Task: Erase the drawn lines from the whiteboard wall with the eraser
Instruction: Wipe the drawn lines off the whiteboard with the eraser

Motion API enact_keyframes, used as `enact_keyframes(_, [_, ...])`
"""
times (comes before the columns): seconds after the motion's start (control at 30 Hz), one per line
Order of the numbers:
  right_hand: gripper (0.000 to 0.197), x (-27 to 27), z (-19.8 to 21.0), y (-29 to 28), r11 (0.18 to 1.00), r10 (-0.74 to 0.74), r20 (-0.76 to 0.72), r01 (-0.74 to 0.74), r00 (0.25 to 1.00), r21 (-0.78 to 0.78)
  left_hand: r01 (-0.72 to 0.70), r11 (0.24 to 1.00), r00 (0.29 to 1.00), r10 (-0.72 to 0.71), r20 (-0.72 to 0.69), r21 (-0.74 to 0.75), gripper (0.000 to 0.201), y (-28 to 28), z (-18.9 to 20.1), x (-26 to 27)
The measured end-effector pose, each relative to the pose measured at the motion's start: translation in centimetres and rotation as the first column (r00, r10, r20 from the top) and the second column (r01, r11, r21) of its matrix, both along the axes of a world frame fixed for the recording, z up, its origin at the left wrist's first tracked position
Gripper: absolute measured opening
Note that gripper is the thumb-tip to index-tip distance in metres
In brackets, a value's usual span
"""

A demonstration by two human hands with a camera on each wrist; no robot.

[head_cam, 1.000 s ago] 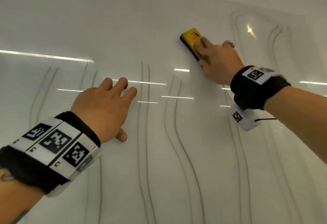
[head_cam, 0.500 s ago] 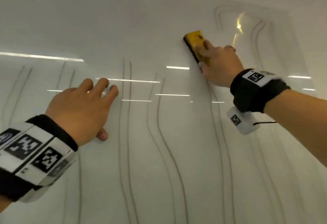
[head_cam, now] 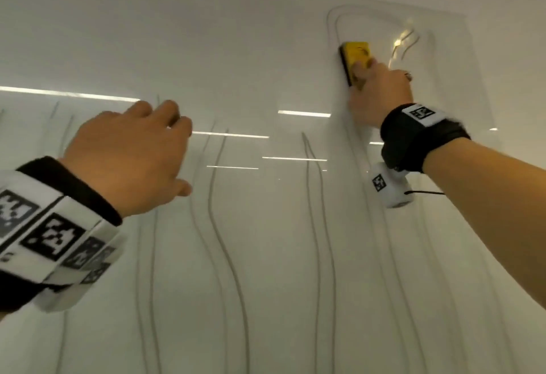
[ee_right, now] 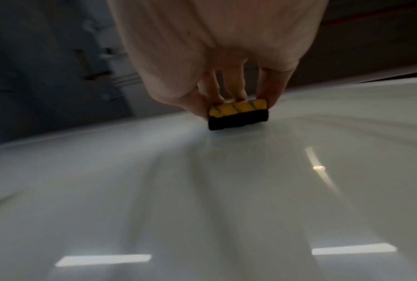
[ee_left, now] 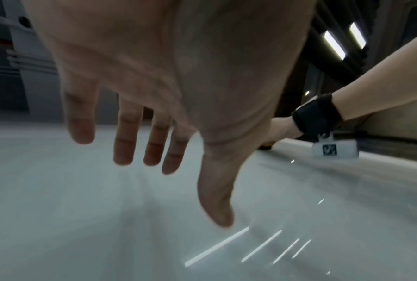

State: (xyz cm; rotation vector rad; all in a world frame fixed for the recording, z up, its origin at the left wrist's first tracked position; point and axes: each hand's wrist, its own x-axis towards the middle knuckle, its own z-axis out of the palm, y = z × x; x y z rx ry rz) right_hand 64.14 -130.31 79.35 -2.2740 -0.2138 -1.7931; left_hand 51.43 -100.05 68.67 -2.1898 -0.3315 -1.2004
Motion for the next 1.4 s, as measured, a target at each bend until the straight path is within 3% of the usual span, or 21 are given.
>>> enact_keyframes(0.07, [0.057,0.4,-2.8,2.7,0.959,0.028,0.039,-0.016,0.999,-0.282,0.154,0.987,0.988,-0.155,0.014,0.043,0.082,-4.9,-0.1,0.5])
enact_keyframes(0.17, [0.057,1.0,-4.2,1.9,0.926,0.083,0.104,-0.038,0.991,-0.375,0.227,0.972,0.973,-0.224,-0.053,0.056,0.091,-9.7,-0.6,2.7])
enact_keyframes(0.23, [0.055,2.1,-2.1,-2.4,0.962,-0.033,0.076,0.053,0.997,-0.268,0.212,0.975,0.975,-0.207,-0.076,0.069,0.096,-11.1,-1.0,4.0])
enact_keyframes(0.3, [0.051,2.7,0.3,-7.9,0.992,-0.123,0.003,0.123,0.992,0.001,0.189,0.979,0.979,-0.181,-0.095,0.081,0.098,-11.6,-1.4,4.9])
enact_keyframes(0.4, [0.038,2.4,1.4,-12.9,0.93,-0.082,-0.073,0.102,0.994,0.354,0.148,0.987,0.981,-0.137,-0.137,0.067,0.1,-11.3,-2.1,5.7])
enact_keyframes(0.47, [0.038,2.3,1.4,-12.6,0.927,-0.035,-0.087,0.064,0.996,0.368,0.135,0.986,0.985,-0.122,-0.123,0.101,0.088,-11.1,-2.4,5.9])
enact_keyframes(0.57, [0.046,2.1,0.1,-8.9,0.996,-0.049,-0.014,0.05,0.999,0.076,0.092,0.987,0.99,-0.076,-0.123,0.13,0.075,-11.7,-2.6,5.8])
enact_keyframes(0.67, [0.053,2.7,-2.9,-5.6,0.959,-0.047,0.064,0.063,0.997,-0.276,0.041,0.988,0.989,-0.019,-0.15,0.15,0.057,-13.3,-2.2,6.0])
enact_keyframes(0.73, [0.055,3.1,-3.5,-6.3,0.94,0.01,0.114,0.03,0.993,-0.341,0.017,0.99,0.985,0.008,-0.17,0.143,0.046,-14.3,-2.0,6.0])
enact_keyframes(0.8, [0.053,3.6,-2.1,-9.1,0.965,-0.045,0.117,0.073,0.992,-0.25,0.008,0.988,0.982,0.022,-0.187,0.155,0.039,-14.6,-1.8,5.8])
enact_keyframes(0.87, [0.047,4.0,0.5,-12.8,0.992,-0.124,0.072,0.125,0.99,-0.016,0.013,0.981,0.979,0.027,-0.2,0.195,0.031,-14.2,-1.8,5.5])
enact_keyframes(0.93, [0.041,3.8,2.9,-15.3,0.958,-0.125,0.019,0.116,0.992,0.262,0.012,0.976,0.98,0.032,-0.198,0.218,0.031,-13.9,-1.9,5.5])
enact_keyframes(1.0, [0.039,3.2,4.8,-15.5,0.913,-0.047,-0.003,0.044,0.999,0.405,0.005,0.978,0.982,0.035,-0.188,0.207,0.034,-13.9,-2.1,5.6])
enact_keyframes(1.1, [0.04,2.2,6.1,-11.6,0.955,-0.008,0.007,0.005,1.0,0.295,0.014,0.984,0.988,0.014,-0.154,0.177,0.034,-13.9,-2.2,5.8])
enact_keyframes(1.2, [0.051,2.1,5.3,-7.6,1.0,-0.011,0.033,0.01,0.999,0.007,0.016,0.984,0.99,0.01,-0.144,0.179,0.033,-13.9,-2.1,5.5])
enact_keyframes(1.27, [0.053,2.6,4.1,-8.3,0.99,-0.031,0.049,0.038,0.998,-0.137,0.013,0.982,0.99,0.013,-0.139,0.19,0.033,-13.7,-2.2,5.4])
enact_keyframes(1.33, [0.051,3.4,3.8,-11.5,0.997,-0.071,0.065,0.072,0.995,-0.017,0.019,0.982,0.991,0.007,-0.137,0.187,0.038,-13.3,-2.3,5.3])
enact_keyframes(1.4, [0.055,3.6,4.5,-14.6,0.962,-0.111,0.051,0.095,0.993,0.255,0.022,0.983,0.989,0.006,-0.145,0.185,0.043,-13.0,-2.5,5.3])
